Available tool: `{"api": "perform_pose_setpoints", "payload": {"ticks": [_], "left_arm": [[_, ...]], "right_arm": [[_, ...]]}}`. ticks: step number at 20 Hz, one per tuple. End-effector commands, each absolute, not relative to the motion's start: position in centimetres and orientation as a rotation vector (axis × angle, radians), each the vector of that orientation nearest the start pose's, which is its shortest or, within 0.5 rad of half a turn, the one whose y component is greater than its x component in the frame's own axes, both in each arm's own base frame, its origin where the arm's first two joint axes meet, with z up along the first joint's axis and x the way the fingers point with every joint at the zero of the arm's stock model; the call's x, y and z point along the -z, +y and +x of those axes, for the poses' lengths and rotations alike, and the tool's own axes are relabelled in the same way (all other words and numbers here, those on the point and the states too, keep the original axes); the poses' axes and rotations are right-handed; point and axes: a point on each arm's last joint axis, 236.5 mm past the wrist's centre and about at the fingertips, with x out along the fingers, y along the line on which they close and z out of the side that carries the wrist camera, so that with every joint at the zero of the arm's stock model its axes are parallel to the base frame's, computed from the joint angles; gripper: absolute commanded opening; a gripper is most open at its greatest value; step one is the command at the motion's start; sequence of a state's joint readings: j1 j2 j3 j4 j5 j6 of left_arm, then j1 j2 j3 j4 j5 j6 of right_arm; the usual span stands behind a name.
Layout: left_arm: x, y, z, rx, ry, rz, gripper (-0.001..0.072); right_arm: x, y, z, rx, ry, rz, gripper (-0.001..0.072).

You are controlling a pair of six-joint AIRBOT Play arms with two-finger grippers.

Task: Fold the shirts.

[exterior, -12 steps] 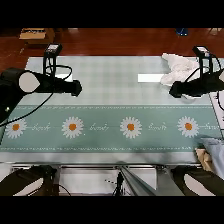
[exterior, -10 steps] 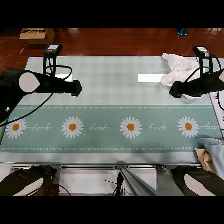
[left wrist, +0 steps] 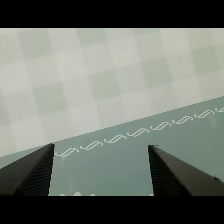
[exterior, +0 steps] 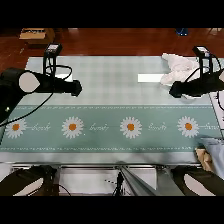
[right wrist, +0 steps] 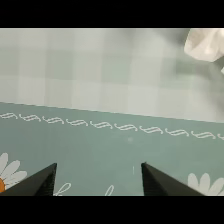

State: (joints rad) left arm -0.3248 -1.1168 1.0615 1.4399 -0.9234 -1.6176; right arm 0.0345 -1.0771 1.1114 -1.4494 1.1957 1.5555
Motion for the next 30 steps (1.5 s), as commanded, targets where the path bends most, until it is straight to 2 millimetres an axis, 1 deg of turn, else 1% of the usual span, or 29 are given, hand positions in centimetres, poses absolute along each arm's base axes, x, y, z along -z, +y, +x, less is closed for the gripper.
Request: {"api": "perform_pose_setpoints", "payload": {"ticks": [1,4,5,9,11,12,13,14,15,16,17,18,19,20,21,23,25,26,28,30], "left_arm": [[-5.8,-15.2,37.5,0.331,0.999,-0.006,0.0714],[-5.8,-15.2,37.5,0.331,0.999,-0.006,0.0715],[-5.8,-15.2,37.5,0.331,0.999,-0.006,0.0714],[-5.9,-15.2,37.5,0.331,0.996,-0.006,0.0714],[-6.2,-15.4,38.3,0.332,0.963,-0.014,0.0714],[-6.3,-15.5,38.7,0.332,0.946,-0.017,0.0714],[-6.3,-15.6,39.0,0.331,0.936,-0.018,0.0714],[-6.3,-15.5,39.3,0.328,0.929,-0.015,0.0714],[-6.3,-15.2,39.8,0.320,0.911,0.003,0.0714],[-6.3,-15.0,40.5,0.315,0.889,0.020,0.0714],[-6.2,-14.8,41.0,0.309,0.875,0.022,0.0714],[-6.2,-14.7,41.4,0.303,0.865,0.017,0.0714],[-6.1,-14.6,41.8,0.300,0.856,0.015,0.0714],[-6.0,-14.6,42.1,0.297,0.850,0.012,0.0714],[-6.0,-14.5,42.2,0.295,0.847,0.011,0.0714],[-6.0,-14.6,42.2,0.297,0.847,0.011,0.0714],[-6.0,-14.6,42.2,0.296,0.849,0.011,0.0714],[-6.0,-14.6,42.2,0.296,0.849,0.011,0.0714],[-6.0,-14.6,42.2,0.296,0.849,0.011,0.0714],[-6.0,-14.6,42.2,0.296,0.848,0.011,0.0714]], "right_arm": [[-6.4,3.9,35.4,-0.114,1.160,0.071,0.0602],[-6.4,3.9,35.5,-0.113,1.160,0.075,0.0602],[-6.5,4.2,35.8,-0.111,1.144,0.097,0.0601],[-8.2,4.1,38.9,-0.104,0.995,0.106,0.0601],[-9.1,3.8,40.3,-0.093,0.925,0.096,0.0587],[-9.8,3.3,41.4,-0.079,0.870,0.078,0.0569],[-10.7,2.6,42.5,-0.060,0.811,0.049,0.0507],[-11.5,1.4,43.7,-0.027,0.751,-0.002,0.0486],[-12.3,-0.4,44.9,0.039,0.692,-0.026,0.0486],[-12.6,-2.6,45.7,0.116,0.654,-0.007,0.0486],[-12.3,-5.2,46.2,0.199,0.636,0.042,0.0488],[-11.4,-7.6,46.5,0.267,0.637,0.100,0.0497],[-10.0,-10.2,46.5,0.331,0.652,0.167,0.0502],[-8.1,-12.5,46.4,0.385,0.679,0.226,0.0574],[-6.0,-14.7,45.9,0.434,0.716,0.291,0.0595],[-2.0,-17.7,45.1,0.507,0.774,0.440,0.0595],[1.3,-19.1,44.9,0.542,0.805,0.560,0.0595],[2.6,-19.1,45.3,0.534,0.812,0.592,0.0595],[4.2,-18.4,46.8,0.491,0.796,0.620,0.0595],[5.2,-17.5,48.7,0.457,0.746,0.676,0.0596]]}}
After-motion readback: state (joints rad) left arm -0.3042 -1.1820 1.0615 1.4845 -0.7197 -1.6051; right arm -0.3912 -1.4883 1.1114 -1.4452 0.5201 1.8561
